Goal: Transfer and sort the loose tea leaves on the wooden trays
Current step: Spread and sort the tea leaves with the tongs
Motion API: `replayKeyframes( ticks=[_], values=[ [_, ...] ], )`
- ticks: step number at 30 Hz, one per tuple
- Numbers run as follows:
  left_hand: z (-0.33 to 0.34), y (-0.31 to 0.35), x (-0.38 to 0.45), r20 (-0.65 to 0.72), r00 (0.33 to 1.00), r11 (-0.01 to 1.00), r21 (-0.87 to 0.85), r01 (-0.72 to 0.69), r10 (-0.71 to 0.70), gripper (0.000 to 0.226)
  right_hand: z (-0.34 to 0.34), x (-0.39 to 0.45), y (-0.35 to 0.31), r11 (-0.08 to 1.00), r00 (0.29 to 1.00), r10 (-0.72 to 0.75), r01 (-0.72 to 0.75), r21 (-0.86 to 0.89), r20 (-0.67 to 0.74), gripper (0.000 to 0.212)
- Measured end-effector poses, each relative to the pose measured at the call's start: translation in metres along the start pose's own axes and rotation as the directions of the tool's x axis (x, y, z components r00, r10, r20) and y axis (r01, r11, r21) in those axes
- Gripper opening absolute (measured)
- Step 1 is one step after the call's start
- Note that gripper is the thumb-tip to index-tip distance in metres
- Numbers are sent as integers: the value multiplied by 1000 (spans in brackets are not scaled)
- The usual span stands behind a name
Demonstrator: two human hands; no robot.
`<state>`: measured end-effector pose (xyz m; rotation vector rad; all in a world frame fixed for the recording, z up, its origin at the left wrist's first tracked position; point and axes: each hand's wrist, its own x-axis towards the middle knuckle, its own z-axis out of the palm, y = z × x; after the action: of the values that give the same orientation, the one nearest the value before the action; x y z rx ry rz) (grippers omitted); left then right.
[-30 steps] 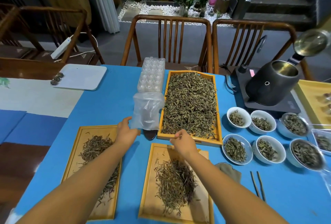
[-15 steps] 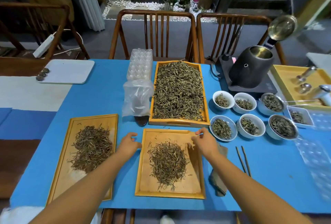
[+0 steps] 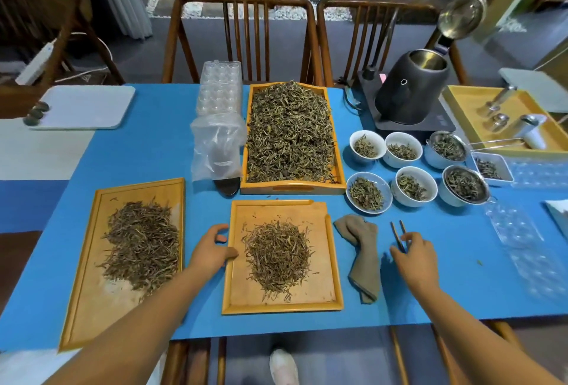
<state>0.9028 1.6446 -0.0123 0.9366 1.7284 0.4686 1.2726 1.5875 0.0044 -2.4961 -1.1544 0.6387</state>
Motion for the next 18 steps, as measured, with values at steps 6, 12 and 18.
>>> replayKeyframes(
  ticks=[6,12,18],
  values=[
    [1,-8,3,-3,999,999,-31,-33,33,56,1,0,15,996,997,81,-81,-43,4,42],
    [3,-9,4,-20,999,998,-29,-48,48,53,5,-2,18,991,995,104,-104,-84,-11,48],
    [7,-11,2,-58,995,997,-17,-77,76,51,6,-3,20,988,993,115,-117,-101,-22,43]
  ],
)
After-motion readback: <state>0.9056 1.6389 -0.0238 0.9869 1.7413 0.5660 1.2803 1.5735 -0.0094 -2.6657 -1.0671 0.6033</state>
